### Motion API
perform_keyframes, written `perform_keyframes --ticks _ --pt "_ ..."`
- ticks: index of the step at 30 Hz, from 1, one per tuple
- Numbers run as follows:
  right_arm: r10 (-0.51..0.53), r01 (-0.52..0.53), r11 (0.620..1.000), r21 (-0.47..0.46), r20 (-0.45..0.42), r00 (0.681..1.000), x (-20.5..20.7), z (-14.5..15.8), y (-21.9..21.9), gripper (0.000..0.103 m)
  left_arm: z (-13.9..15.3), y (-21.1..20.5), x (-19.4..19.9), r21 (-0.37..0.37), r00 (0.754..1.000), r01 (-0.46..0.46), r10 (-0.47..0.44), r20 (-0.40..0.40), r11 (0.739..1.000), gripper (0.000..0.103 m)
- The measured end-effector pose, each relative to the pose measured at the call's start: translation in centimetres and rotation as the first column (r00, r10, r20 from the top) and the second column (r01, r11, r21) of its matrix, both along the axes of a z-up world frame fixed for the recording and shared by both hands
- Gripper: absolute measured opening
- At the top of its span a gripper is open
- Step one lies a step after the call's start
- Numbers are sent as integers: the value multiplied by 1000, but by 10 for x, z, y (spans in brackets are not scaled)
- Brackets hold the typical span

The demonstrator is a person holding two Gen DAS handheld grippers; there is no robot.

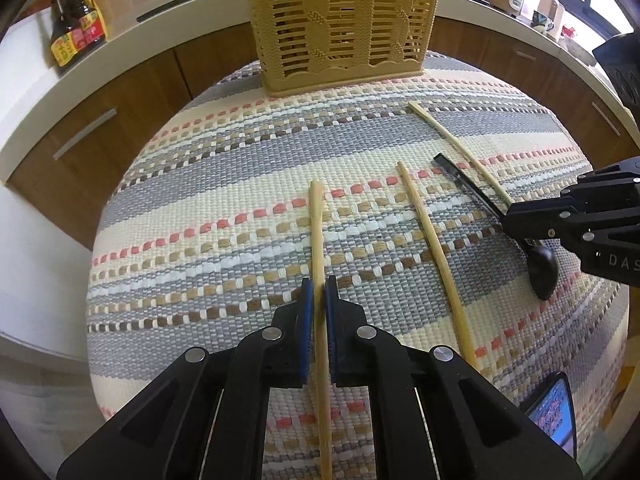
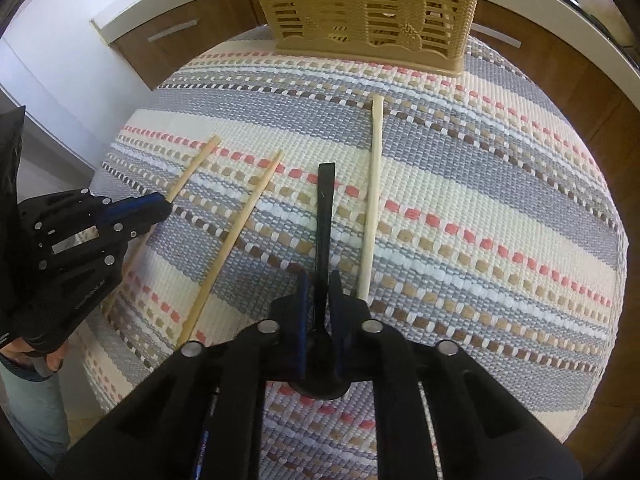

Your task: Organize utensils

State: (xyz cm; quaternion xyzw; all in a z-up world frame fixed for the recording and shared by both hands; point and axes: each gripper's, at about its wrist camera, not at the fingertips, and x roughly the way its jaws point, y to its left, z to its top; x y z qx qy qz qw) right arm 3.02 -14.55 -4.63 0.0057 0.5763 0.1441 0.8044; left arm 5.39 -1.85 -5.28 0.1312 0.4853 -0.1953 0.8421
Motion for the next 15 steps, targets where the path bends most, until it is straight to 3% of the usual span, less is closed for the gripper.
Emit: perform_keyframes --ticks 11,15 --pt "41 -42 997 63 7 999 -11 18 -26 6 1 3 -1 -9 1000 13 -13 -2 1000 6" --pt "51 -50 997 52 -7 999 -12 19 -31 13 2 2 -2 -18 999 36 -36 -23 999 14"
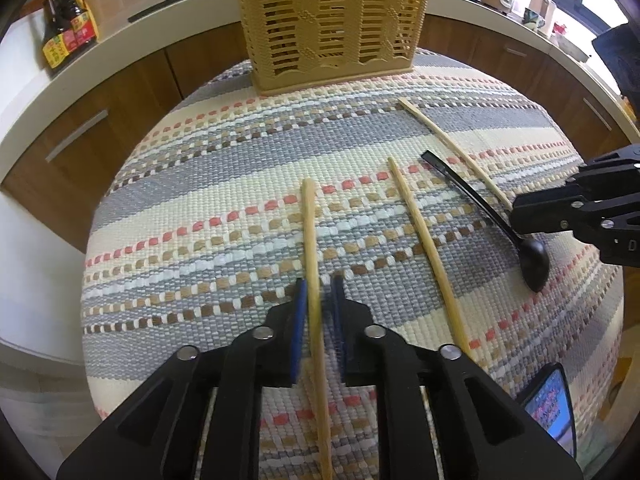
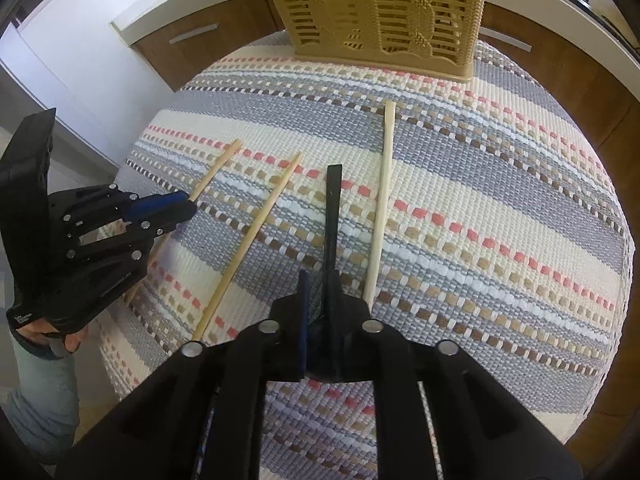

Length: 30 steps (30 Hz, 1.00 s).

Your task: Organize utensils

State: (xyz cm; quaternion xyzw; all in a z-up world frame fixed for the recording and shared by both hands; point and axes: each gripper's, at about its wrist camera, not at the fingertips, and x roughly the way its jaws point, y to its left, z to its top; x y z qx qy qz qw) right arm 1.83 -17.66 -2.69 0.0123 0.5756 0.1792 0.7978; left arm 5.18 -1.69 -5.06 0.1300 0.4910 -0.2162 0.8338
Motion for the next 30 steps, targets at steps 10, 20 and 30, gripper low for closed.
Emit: perform_keyframes --ticks 10,20,30 --pt "4 -4 1000 6 -7 1000 -3 -1 -1 39 3 3 -1 -39 999 12 -14 -49 999 19" --pt "-19 19 999 -43 8 1000 1 1 0 46 2 2 -3 18 999 19 -19 -29 1000 4" --pt "-38 38 999 -22 -11 999 5 0 -3 32 7 21 3 -113 997 -39 32 -66 993 4"
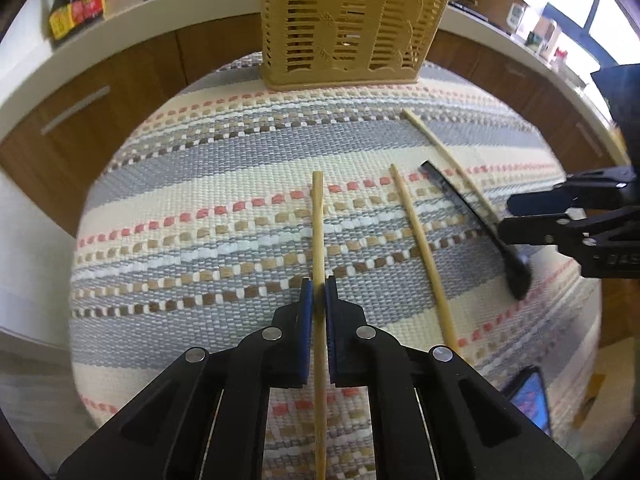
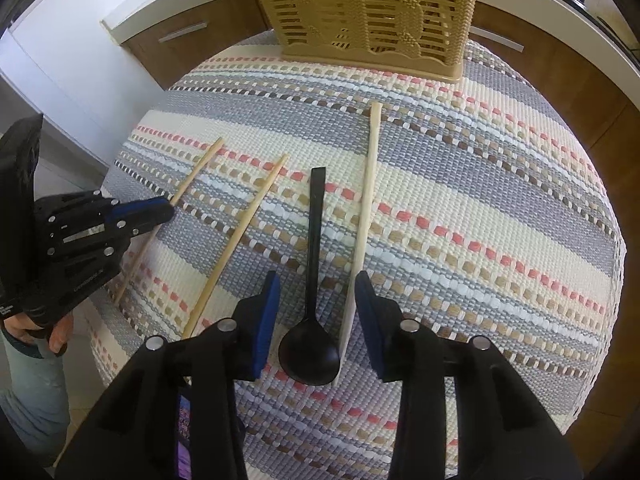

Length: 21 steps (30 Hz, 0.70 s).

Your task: Organize utensils

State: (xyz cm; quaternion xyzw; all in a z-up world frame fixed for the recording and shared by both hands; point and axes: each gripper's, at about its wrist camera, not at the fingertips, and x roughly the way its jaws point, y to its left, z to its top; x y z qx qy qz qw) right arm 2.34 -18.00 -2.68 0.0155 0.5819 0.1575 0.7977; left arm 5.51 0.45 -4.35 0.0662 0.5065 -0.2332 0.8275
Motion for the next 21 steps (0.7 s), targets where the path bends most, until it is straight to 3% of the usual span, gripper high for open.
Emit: perform_keyframes --ticks 4,10,16,20,21 --pt "-19 19 999 43 -12 1000 4 4 -7 28 3 7 2 -50 1000 -1 -1 -27 999 4" --pt "-20 23 996 88 -29 999 11 8 -6 23 5 9 4 -48 1000 -19 18 -25 999 4" --pt "7 -2 998 63 -83 997 27 -4 11 21 4 9 5 -53 1000 -19 18 -24 998 4" --pt "30 -33 999 -32 -95 995 31 -12 25 20 4 8 6 -61 1000 -15 14 -20 998 4" --pt "44 -50 997 -57 -94 995 31 -12 30 8 5 8 6 -64 1000 -15 14 -18 998 4"
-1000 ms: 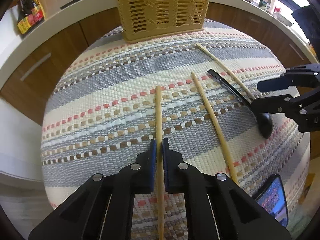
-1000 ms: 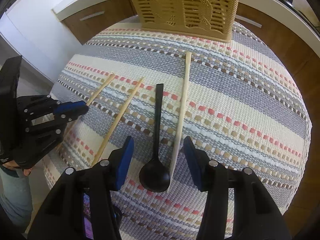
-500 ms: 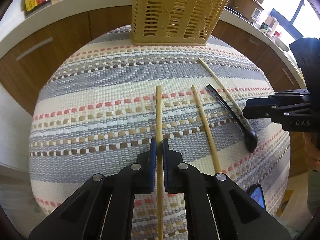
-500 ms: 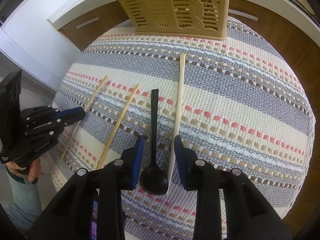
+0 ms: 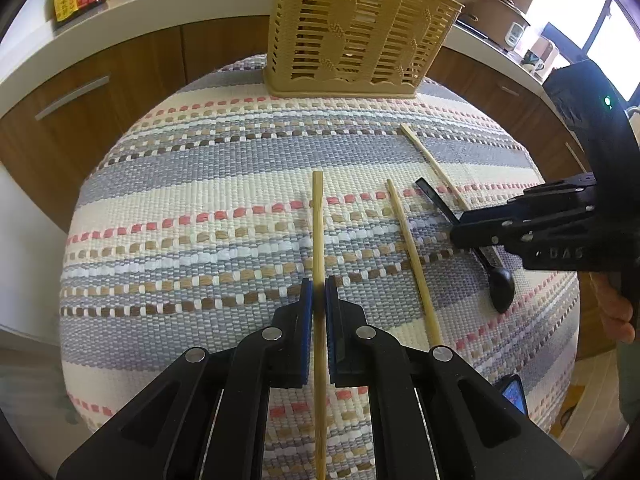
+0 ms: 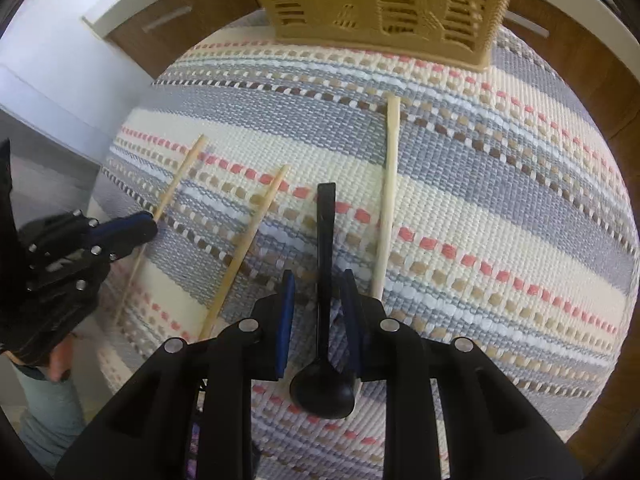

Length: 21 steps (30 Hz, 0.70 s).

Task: Organize utensils
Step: 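Lift the black spoon and chopstick over the tan basket and open both tools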

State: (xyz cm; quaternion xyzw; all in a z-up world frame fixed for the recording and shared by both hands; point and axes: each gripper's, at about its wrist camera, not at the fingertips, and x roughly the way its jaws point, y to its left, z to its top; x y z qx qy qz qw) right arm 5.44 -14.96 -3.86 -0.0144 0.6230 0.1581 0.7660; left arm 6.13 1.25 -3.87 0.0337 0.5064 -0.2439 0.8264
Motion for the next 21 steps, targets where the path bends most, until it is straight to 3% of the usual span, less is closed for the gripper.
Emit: perform_keyframes --ticks 4,7,11,15,21 --pt "41 -40 999 -33 52 998 -4 6 13 5 8 1 1 -37 999 -11 12 30 999 4" --pt "29 -33 999 26 126 992 -8 26 10 5 29 3 -1 -88 995 -18 27 95 996 4" --pt "-18 -18 992 128 280 960 -10 75 -11 5 74 7 2 -202 978 18 26 209 979 4" --pt "-80 -3 983 184 447 891 -7 125 -31 5 125 5 13 -297 942 44 59 329 954 4" --pt "-167 28 975 221 642 748 17 178 -54 5 182 -15 61 -434 883 41 170 438 900 4"
